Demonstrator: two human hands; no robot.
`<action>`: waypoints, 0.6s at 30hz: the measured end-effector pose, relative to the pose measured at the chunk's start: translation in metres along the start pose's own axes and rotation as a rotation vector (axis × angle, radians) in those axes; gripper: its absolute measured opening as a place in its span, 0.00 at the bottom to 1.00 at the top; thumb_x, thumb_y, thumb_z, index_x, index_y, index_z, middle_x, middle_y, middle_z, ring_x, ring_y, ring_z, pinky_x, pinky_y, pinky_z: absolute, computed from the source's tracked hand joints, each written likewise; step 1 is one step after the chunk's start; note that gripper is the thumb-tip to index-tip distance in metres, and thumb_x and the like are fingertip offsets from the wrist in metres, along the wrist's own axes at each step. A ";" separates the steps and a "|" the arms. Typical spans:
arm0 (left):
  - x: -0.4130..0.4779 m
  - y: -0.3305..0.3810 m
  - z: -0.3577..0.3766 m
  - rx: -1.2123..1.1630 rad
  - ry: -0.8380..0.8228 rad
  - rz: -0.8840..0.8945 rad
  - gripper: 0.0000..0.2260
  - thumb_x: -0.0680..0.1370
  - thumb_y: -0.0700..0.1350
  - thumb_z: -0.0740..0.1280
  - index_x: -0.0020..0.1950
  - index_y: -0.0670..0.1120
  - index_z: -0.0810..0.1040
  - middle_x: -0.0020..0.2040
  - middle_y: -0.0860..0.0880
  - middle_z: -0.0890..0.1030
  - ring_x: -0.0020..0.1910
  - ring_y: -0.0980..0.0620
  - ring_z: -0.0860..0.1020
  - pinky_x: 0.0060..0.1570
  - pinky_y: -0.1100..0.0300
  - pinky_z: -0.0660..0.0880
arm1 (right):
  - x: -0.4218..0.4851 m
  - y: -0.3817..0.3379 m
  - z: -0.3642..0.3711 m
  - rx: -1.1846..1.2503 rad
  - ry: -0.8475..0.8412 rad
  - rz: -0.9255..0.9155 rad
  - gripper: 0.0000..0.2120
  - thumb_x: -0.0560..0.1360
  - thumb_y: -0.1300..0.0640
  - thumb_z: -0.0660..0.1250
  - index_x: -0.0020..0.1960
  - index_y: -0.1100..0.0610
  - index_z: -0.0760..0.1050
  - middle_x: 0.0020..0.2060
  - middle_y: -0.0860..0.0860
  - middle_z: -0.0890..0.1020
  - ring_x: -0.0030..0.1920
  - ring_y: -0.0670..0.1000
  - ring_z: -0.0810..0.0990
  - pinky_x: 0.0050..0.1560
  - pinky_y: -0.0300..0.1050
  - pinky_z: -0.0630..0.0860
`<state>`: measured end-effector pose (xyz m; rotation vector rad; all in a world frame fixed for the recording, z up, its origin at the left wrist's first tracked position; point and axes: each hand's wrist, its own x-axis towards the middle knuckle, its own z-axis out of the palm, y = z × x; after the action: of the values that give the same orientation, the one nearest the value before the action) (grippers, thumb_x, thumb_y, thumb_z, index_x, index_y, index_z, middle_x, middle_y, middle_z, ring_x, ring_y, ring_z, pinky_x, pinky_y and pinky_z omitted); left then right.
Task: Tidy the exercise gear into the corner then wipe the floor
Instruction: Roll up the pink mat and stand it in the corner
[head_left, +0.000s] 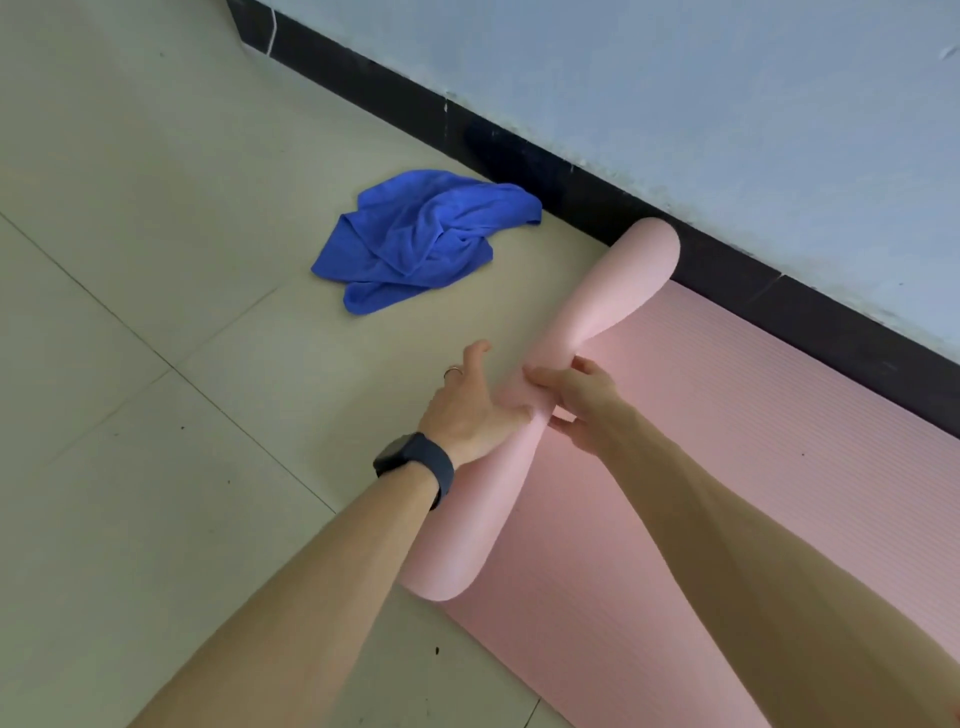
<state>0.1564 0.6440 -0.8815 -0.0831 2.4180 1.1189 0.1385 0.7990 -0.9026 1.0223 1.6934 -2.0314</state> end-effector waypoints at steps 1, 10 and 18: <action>0.012 0.005 0.002 -0.018 -0.110 -0.001 0.41 0.72 0.55 0.73 0.79 0.57 0.54 0.71 0.46 0.70 0.66 0.44 0.74 0.60 0.55 0.72 | 0.001 0.000 -0.007 -0.030 -0.027 0.022 0.29 0.67 0.62 0.79 0.65 0.53 0.74 0.52 0.48 0.85 0.50 0.49 0.84 0.48 0.47 0.80; 0.025 0.005 0.039 0.222 0.041 0.108 0.32 0.74 0.48 0.66 0.75 0.65 0.58 0.53 0.50 0.69 0.44 0.44 0.74 0.45 0.54 0.73 | 0.018 -0.009 -0.018 -0.041 0.010 -0.008 0.22 0.76 0.54 0.72 0.67 0.53 0.71 0.53 0.50 0.84 0.52 0.53 0.84 0.49 0.53 0.80; 0.052 0.009 0.040 -0.150 -0.185 0.033 0.21 0.78 0.49 0.67 0.70 0.58 0.69 0.64 0.48 0.71 0.58 0.48 0.74 0.52 0.58 0.69 | 0.023 0.010 -0.052 -0.089 -0.055 0.082 0.14 0.77 0.52 0.71 0.61 0.55 0.78 0.46 0.51 0.85 0.45 0.54 0.85 0.51 0.54 0.82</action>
<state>0.1237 0.6865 -0.9200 0.0121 2.1783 1.2644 0.1462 0.8503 -0.9282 0.9809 1.6704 -1.8981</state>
